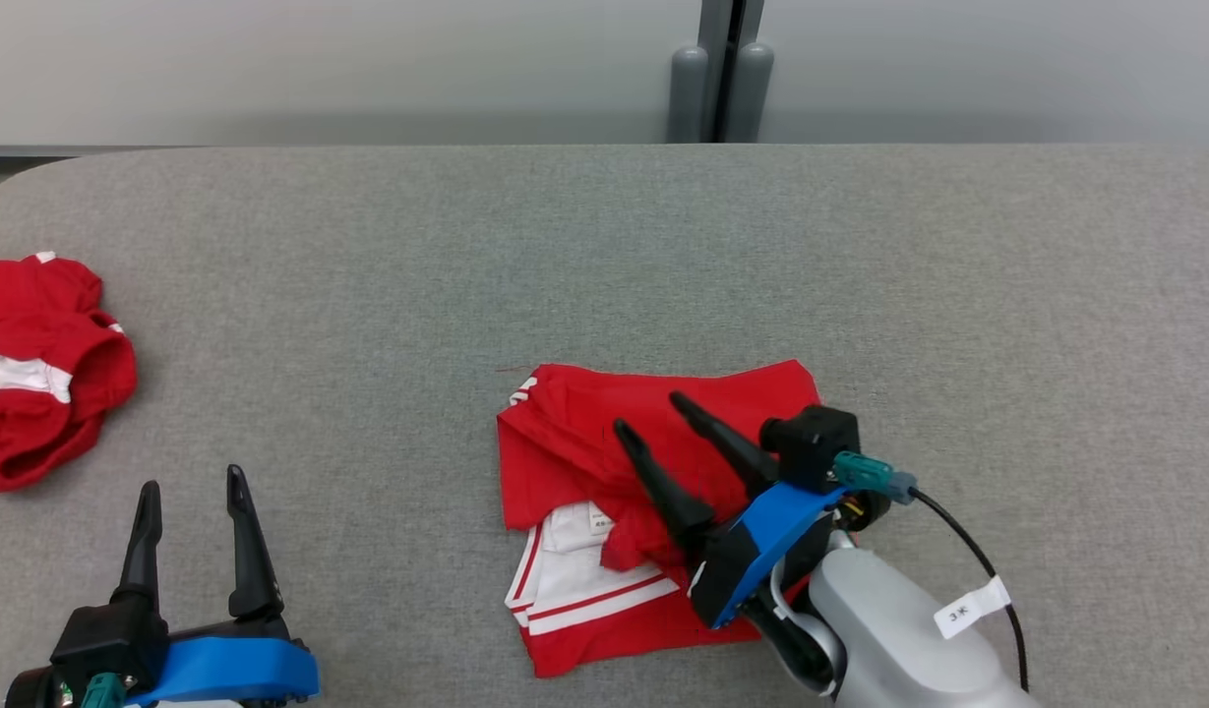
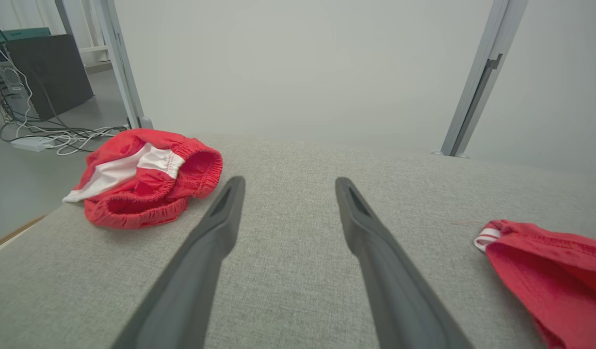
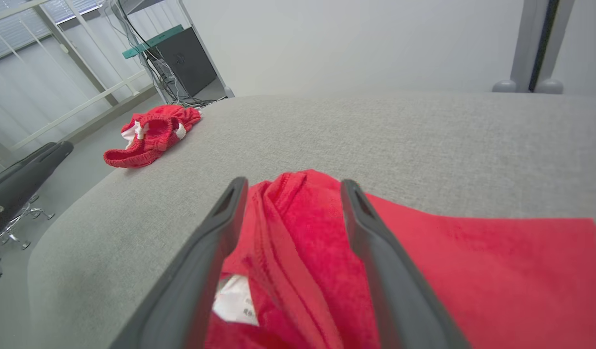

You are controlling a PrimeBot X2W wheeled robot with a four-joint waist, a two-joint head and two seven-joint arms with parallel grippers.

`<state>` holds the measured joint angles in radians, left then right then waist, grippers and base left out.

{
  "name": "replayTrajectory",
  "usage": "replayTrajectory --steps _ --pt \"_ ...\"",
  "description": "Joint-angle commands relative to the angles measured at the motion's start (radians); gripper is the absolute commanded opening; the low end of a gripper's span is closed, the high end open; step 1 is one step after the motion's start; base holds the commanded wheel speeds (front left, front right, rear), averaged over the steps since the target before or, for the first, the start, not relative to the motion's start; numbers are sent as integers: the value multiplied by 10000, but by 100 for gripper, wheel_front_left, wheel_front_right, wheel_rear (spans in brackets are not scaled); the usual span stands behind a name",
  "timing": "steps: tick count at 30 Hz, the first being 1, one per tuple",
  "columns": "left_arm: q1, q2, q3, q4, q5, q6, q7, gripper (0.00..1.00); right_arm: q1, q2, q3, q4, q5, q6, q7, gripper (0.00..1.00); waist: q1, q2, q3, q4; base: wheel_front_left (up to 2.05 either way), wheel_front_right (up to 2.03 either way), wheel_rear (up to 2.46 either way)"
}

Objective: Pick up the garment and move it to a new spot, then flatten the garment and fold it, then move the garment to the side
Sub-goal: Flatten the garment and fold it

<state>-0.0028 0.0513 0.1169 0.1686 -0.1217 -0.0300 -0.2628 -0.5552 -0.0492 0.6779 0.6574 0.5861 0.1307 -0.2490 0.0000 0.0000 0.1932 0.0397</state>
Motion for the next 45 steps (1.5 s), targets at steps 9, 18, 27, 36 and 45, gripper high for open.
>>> replayTrajectory --steps 9,18,27,36,45 --pt "142 -16 250 -148 156 -85 -27 100 786 -414 -2654 -839 -1762 2 -171 100 0 0 -221 -462 0 0 0" --pt "216 -15 251 -172 178 -113 -27 100 2629 -550 -4968 -2837 -2853 2 -174 100 0 0 -331 -666 0 0 0" --pt "384 -15 233 -78 271 -156 -27 100 4157 -237 -5950 -4022 -3224 2 -175 100 0 0 -618 -622 0 0 0" --pt "519 -16 153 87 290 -199 -27 100 4931 -41 -6122 -4206 -3578 2 -176 100 0 0 -831 -456 0 0 0" --pt "634 -15 162 244 361 -239 -27 100 5126 -13 -6285 -3967 -3784 2 -176 100 0 0 -995 -345 0 0 0"
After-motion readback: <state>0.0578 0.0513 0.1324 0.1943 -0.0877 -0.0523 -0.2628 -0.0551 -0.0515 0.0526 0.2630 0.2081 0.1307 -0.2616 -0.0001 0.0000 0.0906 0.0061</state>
